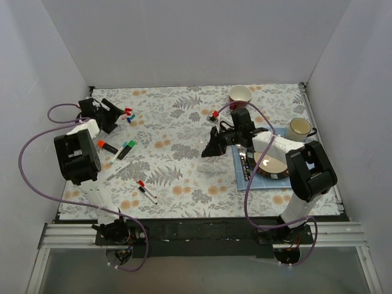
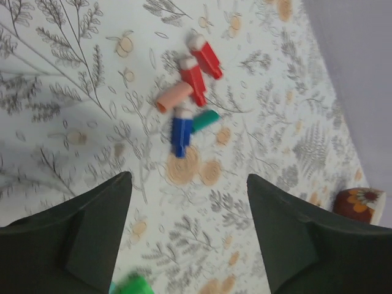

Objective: Open the pen caps

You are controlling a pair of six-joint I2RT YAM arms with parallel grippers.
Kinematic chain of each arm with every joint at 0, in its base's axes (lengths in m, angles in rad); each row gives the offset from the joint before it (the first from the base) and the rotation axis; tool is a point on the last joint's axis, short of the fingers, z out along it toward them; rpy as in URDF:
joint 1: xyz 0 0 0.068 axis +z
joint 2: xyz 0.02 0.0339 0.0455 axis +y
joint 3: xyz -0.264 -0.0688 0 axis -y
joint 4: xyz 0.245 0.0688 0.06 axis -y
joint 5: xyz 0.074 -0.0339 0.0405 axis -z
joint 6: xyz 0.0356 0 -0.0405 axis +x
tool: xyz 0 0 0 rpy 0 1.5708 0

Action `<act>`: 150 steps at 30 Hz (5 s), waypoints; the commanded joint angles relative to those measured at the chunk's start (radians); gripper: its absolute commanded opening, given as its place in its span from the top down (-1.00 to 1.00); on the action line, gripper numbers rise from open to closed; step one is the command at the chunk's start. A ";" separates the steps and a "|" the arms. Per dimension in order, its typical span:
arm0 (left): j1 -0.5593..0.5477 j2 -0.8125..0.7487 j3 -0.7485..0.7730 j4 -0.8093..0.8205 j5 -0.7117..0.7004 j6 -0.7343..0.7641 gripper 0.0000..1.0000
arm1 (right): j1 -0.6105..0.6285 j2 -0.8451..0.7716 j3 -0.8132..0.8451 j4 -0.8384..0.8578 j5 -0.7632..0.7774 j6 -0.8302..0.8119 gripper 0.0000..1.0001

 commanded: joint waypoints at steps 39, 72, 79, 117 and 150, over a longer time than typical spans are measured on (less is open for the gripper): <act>-0.202 -1.212 -0.730 -0.024 0.065 0.191 -0.96 | -0.053 0.551 0.873 -0.644 0.911 -0.525 0.56; -0.268 -0.833 -0.539 -0.204 -0.157 0.361 -0.52 | -0.021 -0.124 0.181 -0.377 0.310 -0.452 0.20; -0.348 -0.458 -0.229 -0.421 -0.448 0.545 -0.38 | -0.011 -0.110 0.202 -0.411 0.224 -0.446 0.20; -0.296 -0.240 -0.080 -0.470 -0.339 0.907 0.14 | -0.011 -0.147 0.167 -0.386 0.149 -0.429 0.19; -0.254 -0.162 -0.120 -0.484 -0.247 0.757 0.49 | -0.011 -0.147 0.164 -0.388 0.124 -0.429 0.19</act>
